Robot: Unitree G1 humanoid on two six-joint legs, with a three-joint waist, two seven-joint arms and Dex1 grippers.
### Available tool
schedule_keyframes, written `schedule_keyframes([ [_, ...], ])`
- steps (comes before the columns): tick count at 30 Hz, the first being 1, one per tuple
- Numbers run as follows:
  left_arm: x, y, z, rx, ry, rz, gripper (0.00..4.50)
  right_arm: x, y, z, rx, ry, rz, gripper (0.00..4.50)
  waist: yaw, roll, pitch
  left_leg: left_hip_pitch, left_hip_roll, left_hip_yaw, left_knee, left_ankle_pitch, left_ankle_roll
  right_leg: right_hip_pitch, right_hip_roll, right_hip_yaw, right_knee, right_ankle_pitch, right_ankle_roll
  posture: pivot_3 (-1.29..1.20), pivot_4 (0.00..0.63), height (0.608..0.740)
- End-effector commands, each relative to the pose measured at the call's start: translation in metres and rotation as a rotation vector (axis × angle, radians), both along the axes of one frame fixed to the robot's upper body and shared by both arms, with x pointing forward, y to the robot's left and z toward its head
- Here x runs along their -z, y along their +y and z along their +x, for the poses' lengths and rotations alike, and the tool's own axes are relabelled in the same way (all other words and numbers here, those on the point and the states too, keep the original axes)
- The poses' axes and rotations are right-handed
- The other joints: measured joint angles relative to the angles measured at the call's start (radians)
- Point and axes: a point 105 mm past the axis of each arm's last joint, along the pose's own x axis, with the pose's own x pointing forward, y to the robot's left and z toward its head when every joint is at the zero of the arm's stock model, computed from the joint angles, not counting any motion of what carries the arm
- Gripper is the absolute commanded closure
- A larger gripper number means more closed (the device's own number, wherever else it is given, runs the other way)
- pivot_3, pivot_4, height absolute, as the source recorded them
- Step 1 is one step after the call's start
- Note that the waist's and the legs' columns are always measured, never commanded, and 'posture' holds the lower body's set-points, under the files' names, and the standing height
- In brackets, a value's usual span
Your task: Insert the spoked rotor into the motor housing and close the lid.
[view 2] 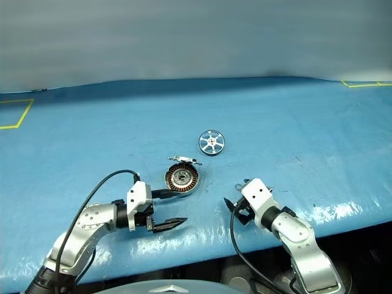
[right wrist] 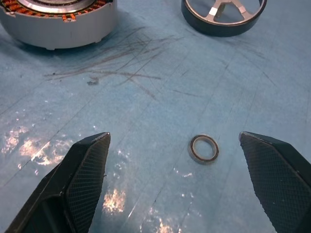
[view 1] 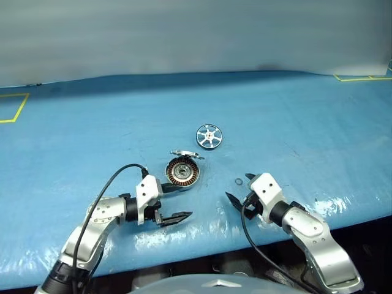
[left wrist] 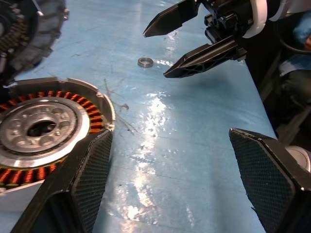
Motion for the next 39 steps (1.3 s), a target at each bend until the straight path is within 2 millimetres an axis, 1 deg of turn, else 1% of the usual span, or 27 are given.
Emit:
schedule_keyframes([
  [1, -0.013, -0.012, 0.011, -0.023, -0.054, -0.073, 0.41, -0.015, -0.006, 0.008, 0.029, -0.06, 0.007, 0.0, -0.001, 0.0, 0.0, 0.0, 0.0, 0.0, 0.0, 0.0, 0.0, 0.0, 0.0, 0.0, 0.0, 0.0, -0.001, 0.0, 0.15, 0.74],
  [6, -0.017, -0.028, 0.018, 0.024, -0.085, -0.085, 0.41, -0.006, -0.015, 0.023, 0.098, -0.041, 0.034, 0.0, -0.002, 0.0, 0.0, 0.0, 0.0, -0.001, 0.001, 0.001, 0.0, 0.001, 0.001, 0.0, 0.001, 0.001, -0.002, 0.0, 0.15, 0.74],
  [7, -0.017, -0.029, 0.018, 0.032, -0.083, -0.088, 0.41, -0.005, -0.016, 0.024, 0.104, -0.04, 0.041, 0.0, -0.002, 0.0, 0.0, 0.0, -0.001, -0.001, 0.001, 0.001, 0.0, 0.0, 0.001, 0.0, 0.001, 0.002, -0.002, 0.0, 0.15, 0.74],
  [9, -0.018, -0.031, 0.019, 0.043, -0.089, -0.078, 0.41, -0.001, -0.017, 0.025, 0.102, -0.019, 0.039, 0.0, -0.002, 0.0, 0.0, -0.001, -0.001, -0.001, 0.001, 0.001, -0.001, 0.0, 0.002, 0.0, 0.0, 0.004, -0.007, 0.0, 0.15, 0.74],
  [11, -0.019, -0.031, 0.018, 0.057, -0.067, -0.091, 0.41, 0.006, -0.017, 0.023, 0.096, 0.01, 0.04, 0.0, -0.002, 0.0, 0.0, -0.001, -0.001, -0.001, 0.0, 0.0, 0.0, 0.0, 0.003, 0.0, 0.0, 0.004, -0.008, 0.0, 0.15, 0.74],
  [13, -0.018, -0.029, 0.019, 0.051, -0.089, -0.079, 0.41, 0.01, -0.019, 0.024, 0.11, 0.022, 0.042, 0.0, -0.002, 0.0, 0.0, -0.001, -0.001, 0.0, 0.0, 0.0, 0.0, 0.0, 0.003, 0.0, -0.001, 0.004, -0.008, 0.0, 0.15, 0.74],
  [15, -0.009, -0.024, 0.023, 0.043, -0.132, -0.033, 0.41, 0.014, -0.021, 0.024, 0.125, 0.031, 0.044, 0.0, -0.002, 0.0, 0.0, -0.001, -0.001, 0.0, 0.0, 0.0, 0.0, 0.0, 0.003, 0.0, -0.001, 0.003, -0.008, 0.0, 0.15, 0.74],
  [18, 0.01, -0.009, 0.037, -0.039, -0.168, 0.01, 0.41, 0.02, -0.016, 0.02, 0.107, 0.05, 0.053, 0.0, -0.002, 0.0, 0.0, -0.001, -0.001, 0.0, 0.0, 0.0, 0.0, 0.0, 0.003, 0.0, -0.001, 0.001, -0.003, 0.0, 0.15, 0.74],
  [21, 0.019, -0.003, 0.04, -0.042, -0.206, 0.0, 0.41, 0.024, -0.015, 0.019, 0.109, 0.058, 0.052, 0.0, -0.001, -0.001, -0.001, 0.0, 0.0, -0.001, 0.0, 0.0, 0.0, 0.001, 0.003, 0.0, 0.0, 0.001, -0.003, 0.0, 0.15, 0.74],
  [24, 0.026, 0.005, 0.045, -0.079, -0.2, -0.02, 0.37, 0.027, -0.015, 0.019, 0.099, 0.059, 0.032, 0.66, -0.002, -0.001, -0.002, 0.001, 0.002, -0.001, 0.0, 0.001, -0.001, 0.001, 0.002, 0.0, 0.0, 0.002, -0.004, 0.0, 0.15, 0.74],
  [27, 0.03, 0.012, 0.049, -0.092, -0.197, -0.021, 0.37, 0.026, -0.013, 0.021, 0.102, 0.049, 0.038, 1.64, -0.002, -0.001, -0.003, 0.002, 0.002, -0.001, 0.0, 0.001, -0.001, 0.001, 0.002, 0.0, 0.0, 0.002, -0.004, 0.0, 0.15, 0.74],
  [30, 0.025, 0.002, 0.044, -0.061, -0.198, -0.046, 0.37, 0.027, -0.012, 0.022, 0.087, 0.05, 0.031, 2.65, -0.004, 0.001, -0.005, 0.002, 0.002, -0.001, 0.001, 0.001, -0.001, 0.001, 0.002, 0.0, 0.0, 0.002, -0.004, 0.0, 0.15, 0.74],
  [33, 0.021, -0.002, 0.041, -0.033, -0.189, -0.073, 0.37, 0.028, -0.013, 0.023, 0.094, 0.049, 0.026, 3.6, -0.003, 0.0, -0.005, 0.002, 0.002, -0.001, 0.001, 0.001, -0.001, 0.001, 0.002, 0.0, 0.0, 0.003, -0.004, 0.0, 0.15, 0.74],
  [34, 0.018, -0.002, 0.04, -0.023, -0.181, -0.087, 0.37, 0.028, -0.014, 0.024, 0.097, 0.048, 0.02, 3.74, -0.003, 0.0, -0.005, 0.002, 0.002, -0.001, 0.0, 0.001, -0.001, 0.001, 0.002, 0.0, 0.0, 0.003, -0.004, 0.0, 0.15, 0.74],
  [37, 0.006, -0.001, 0.041, -0.015, -0.164, -0.133, 0.37, 0.028, -0.014, 0.025, 0.1, 0.046, 0.022, 3.74, -0.003, 0.0, -0.005, 0.001, 0.002, -0.001, 0.0, 0.001, -0.001, 0.0, 0.002, 0.0, 0.0, 0.003, -0.004, 0.0, 0.15, 0.74],
  [39, 0.002, 0.001, 0.039, 0.008, -0.143, -0.137, 0.37, 0.028, -0.014, 0.025, 0.099, 0.048, 0.021, 3.74, -0.003, 0.0, -0.005, 0.001, 0.002, -0.001, 0.0, 0.001, -0.001, 0.0, 0.002, 0.0, 0.0, 0.003, -0.004, 0.0, 0.15, 0.74],
])
